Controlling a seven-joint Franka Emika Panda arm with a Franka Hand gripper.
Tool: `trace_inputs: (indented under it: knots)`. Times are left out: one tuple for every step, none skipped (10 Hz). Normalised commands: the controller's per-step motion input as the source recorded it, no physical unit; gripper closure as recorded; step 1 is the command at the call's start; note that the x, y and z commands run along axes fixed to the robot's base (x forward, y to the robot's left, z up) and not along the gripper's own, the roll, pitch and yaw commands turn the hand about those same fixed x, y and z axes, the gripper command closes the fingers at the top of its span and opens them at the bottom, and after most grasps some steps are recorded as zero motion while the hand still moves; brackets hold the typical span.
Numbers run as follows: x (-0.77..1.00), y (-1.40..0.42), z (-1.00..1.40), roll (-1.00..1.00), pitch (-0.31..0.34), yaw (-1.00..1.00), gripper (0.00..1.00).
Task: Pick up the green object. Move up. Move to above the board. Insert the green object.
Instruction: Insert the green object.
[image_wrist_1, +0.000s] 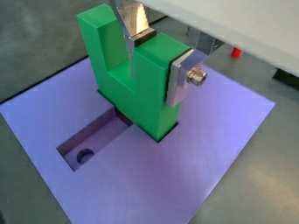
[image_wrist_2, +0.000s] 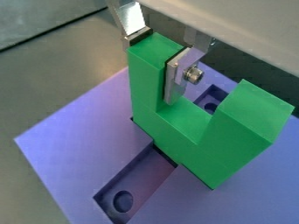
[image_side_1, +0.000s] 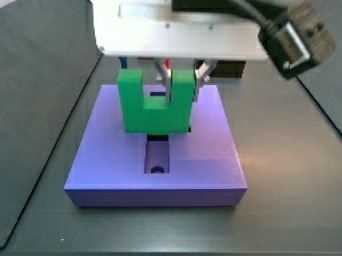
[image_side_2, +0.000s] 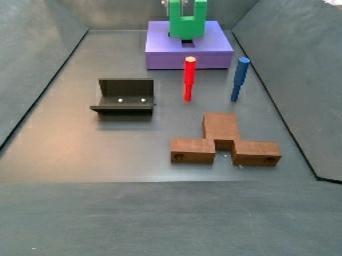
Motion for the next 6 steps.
trace_inputs:
  knots:
    - [0.00,-0.17,-0.50,0.20,-0.096,0.07,1.00]
    - [-0.01,-0.09,-0.58,0.24,-0.090,0.04,1.00]
    - [-0.01,0.00,-0.55,0.29,-0.050,0.02,1.00]
    - [-0.04,0.00,-0.52,0.28,-0.031,0.00,1.00]
    - [0.00,0.00,-0.05,0.04,0.000,0.00,1.00]
    - [0.00,0.00,0.00,0.00,0.000,0.00,1.00]
